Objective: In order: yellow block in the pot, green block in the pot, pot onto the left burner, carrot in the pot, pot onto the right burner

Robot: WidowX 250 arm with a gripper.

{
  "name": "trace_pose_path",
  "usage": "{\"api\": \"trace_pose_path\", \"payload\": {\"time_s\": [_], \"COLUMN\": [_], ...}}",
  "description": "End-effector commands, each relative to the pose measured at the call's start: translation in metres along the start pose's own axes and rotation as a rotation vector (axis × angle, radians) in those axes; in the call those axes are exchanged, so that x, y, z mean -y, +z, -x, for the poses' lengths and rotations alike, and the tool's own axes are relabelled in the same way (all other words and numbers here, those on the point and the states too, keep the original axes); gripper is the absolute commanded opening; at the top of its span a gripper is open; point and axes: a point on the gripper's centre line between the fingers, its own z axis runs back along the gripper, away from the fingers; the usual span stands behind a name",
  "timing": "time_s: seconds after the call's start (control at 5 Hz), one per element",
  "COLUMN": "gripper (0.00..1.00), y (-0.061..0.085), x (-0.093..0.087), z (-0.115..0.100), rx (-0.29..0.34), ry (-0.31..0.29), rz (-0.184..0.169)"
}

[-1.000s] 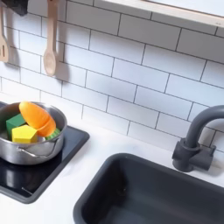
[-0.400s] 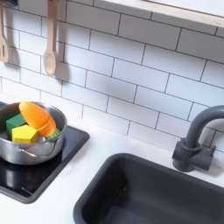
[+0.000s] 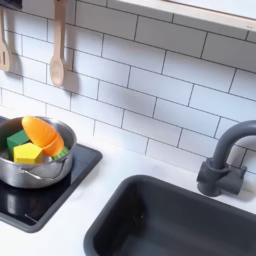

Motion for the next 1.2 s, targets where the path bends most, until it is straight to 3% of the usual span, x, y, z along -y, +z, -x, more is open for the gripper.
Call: {"api": "trace_pose_path", "payload": {"time_s": [0.0, 0.4, 1.0], "gripper": [0.0, 0.0, 0.0], "y": [-0.006, 0.003, -0.004], "x": [0.012, 0.01, 0.006], "z": [-0.017, -0.032, -0.04], "rx": [0.043, 0.084, 0.096], "ry": [0.005, 0.007, 0.016], "rz": [0.024, 0.014, 0.005]}}
